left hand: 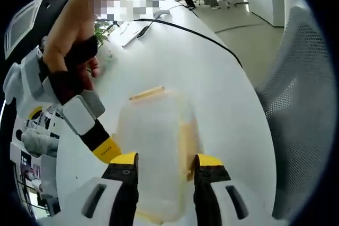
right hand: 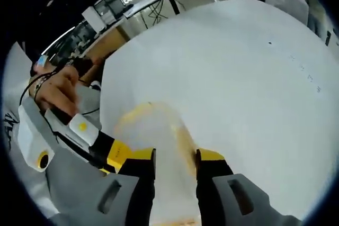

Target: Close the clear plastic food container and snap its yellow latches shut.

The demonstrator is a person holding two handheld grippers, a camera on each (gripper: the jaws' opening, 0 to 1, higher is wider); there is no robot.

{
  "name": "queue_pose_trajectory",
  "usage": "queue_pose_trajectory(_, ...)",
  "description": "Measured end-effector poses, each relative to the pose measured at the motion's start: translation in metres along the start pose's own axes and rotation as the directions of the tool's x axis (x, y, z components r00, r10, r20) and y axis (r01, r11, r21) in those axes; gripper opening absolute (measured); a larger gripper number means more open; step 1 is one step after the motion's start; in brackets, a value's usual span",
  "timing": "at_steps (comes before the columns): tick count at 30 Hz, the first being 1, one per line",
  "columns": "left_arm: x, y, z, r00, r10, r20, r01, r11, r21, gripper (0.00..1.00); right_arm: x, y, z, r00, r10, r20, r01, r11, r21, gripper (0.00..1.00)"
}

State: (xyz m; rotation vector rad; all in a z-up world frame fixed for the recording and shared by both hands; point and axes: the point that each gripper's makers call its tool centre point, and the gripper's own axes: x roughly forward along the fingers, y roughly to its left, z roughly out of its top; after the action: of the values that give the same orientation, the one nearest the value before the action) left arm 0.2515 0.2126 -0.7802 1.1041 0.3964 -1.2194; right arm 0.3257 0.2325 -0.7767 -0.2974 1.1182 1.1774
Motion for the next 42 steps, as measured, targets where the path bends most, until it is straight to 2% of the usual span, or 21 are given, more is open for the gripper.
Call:
queue_pose_trajectory(8,0.000,0.000,0.000,0.999,0.009,0.040,-0.007,0.999,-0.043,0.34,0.000,-0.001,0.000,1.000,-0.008,0.005,0.008,1.000,-0.012,0.26)
queue_pose_trajectory(11,0.000,0.001,0.000,0.999,0.003,0.039,-0.001,0.999,-0.034,0.35,0.000,-0.001,0.001,1.000,-0.009,0.006,0.009,1.000,-0.009,0.26)
queue_pose_trajectory(12,-0.001,0.000,0.001,0.999,-0.021,0.045,0.024,0.997,-0.068,0.35,0.000,-0.001,0.001,1.000,-0.008,0.006,0.008,1.000,-0.008,0.26)
queue_pose_trajectory(13,-0.001,0.002,0.001,0.998,-0.033,0.053,0.036,0.997,-0.061,0.36,0.000,-0.001,0.001,1.000,-0.008,0.005,0.008,1.000,-0.007,0.26)
queue_pose_trajectory(14,-0.003,-0.001,0.003,0.995,-0.071,0.070,0.078,0.992,-0.102,0.36,0.000,0.000,0.000,1.000,-0.001,0.000,0.001,1.000,-0.001,0.26)
queue_pose_trajectory(15,-0.004,0.001,0.006,0.993,-0.080,0.090,0.094,0.981,-0.169,0.35,0.000,0.002,-0.001,1.000,0.005,-0.002,-0.005,1.000,-0.003,0.26)
queue_pose_trajectory(16,-0.008,0.000,0.008,0.990,-0.097,0.105,0.116,0.974,-0.196,0.34,0.001,0.003,-0.002,1.000,0.007,-0.004,-0.007,1.000,-0.006,0.26)
queue_pose_trajectory(19,-0.007,0.001,0.005,0.991,-0.095,0.097,0.108,0.985,-0.138,0.34,0.001,0.004,-0.002,1.000,0.006,0.002,-0.005,1.000,-0.023,0.26)
queue_pose_trajectory(28,-0.006,0.000,0.006,0.995,-0.075,0.068,0.083,0.989,-0.121,0.33,0.002,0.004,0.000,1.000,0.007,-0.001,-0.007,1.000,-0.015,0.25)
queue_pose_trajectory(30,-0.005,0.000,0.005,0.996,-0.065,0.058,0.071,0.993,-0.099,0.33,0.002,0.003,0.000,1.000,0.007,-0.002,-0.007,1.000,-0.012,0.25)
queue_pose_trajectory(31,-0.003,0.003,0.004,0.998,-0.030,0.046,0.035,0.994,-0.101,0.31,0.002,0.004,0.000,1.000,0.007,-0.001,-0.007,1.000,-0.013,0.25)
queue_pose_trajectory(32,-0.003,-0.001,0.007,0.998,-0.033,0.046,0.035,0.998,-0.056,0.31,0.001,0.003,0.000,1.000,0.004,-0.003,-0.004,1.000,-0.002,0.24)
queue_pose_trajectory(33,-0.003,-0.001,0.010,0.998,-0.033,0.051,0.036,0.997,-0.062,0.31,0.001,0.003,0.000,1.000,0.005,-0.002,-0.005,1.000,-0.005,0.24)
queue_pose_trajectory(35,-0.001,-0.001,0.005,0.997,-0.036,0.066,0.040,0.997,-0.065,0.31,0.002,0.002,0.000,1.000,0.005,-0.001,-0.005,1.000,-0.005,0.24)
queue_pose_trajectory(42,-0.003,0.001,0.004,0.998,-0.035,0.058,0.039,0.997,-0.071,0.31,0.002,0.002,0.000,1.000,0.017,-0.008,-0.017,1.000,-0.008,0.23)
